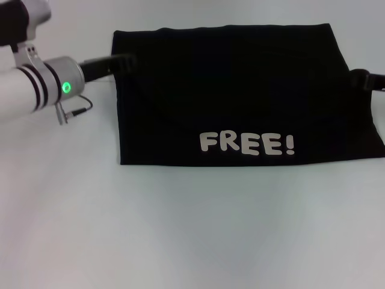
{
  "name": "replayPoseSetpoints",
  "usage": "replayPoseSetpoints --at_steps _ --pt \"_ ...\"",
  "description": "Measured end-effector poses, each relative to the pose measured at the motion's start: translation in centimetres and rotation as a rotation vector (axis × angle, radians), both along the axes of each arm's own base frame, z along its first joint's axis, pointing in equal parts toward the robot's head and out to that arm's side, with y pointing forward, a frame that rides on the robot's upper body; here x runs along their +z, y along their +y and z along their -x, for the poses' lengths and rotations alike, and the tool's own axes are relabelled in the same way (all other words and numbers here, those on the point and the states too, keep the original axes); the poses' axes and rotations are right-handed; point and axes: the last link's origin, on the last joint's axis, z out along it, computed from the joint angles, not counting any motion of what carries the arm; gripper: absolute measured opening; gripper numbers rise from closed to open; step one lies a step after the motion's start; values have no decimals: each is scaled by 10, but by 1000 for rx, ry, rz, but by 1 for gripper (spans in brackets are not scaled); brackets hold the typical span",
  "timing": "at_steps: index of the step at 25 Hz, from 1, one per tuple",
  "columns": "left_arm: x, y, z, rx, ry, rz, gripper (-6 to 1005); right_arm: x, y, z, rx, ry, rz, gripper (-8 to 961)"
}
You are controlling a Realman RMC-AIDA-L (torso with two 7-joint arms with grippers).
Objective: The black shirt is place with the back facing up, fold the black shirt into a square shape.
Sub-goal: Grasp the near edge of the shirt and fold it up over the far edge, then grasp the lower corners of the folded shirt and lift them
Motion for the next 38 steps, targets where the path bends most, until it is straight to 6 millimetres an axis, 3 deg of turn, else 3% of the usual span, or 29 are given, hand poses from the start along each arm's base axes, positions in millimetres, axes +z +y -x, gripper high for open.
replayPoseSetpoints --at_steps 8,12,15,20,25,28,32,36,38 --pt "-21 -8 4 5 59 -11 37 -9 -5 -2 -10 17 1 71" --pt "-21 -8 3 -12 85 -5 43 -7 -5 -2 -4 16 3 220" --pt "-18 -6 4 -8 90 -13 249 -1 -4 -2 3 8 -11 321" --pt "-6 -3 9 18 85 -36 480 17 -3 -3 1 12 -58 454" --pt "12 -4 20 55 44 -46 596 29 -5 0 28 39 -52 627" --pt "25 -15 30 45 -2 -32 666 35 -12 4 60 77 -4 746" --pt "31 -43 44 6 -66 40 771 36 -30 7 105 141 104 820" --pt "19 -69 56 -35 -32 124 886 32 -46 4 125 184 163 838" --pt "9 -80 61 -47 13 161 886 31 -49 2 126 203 160 838"
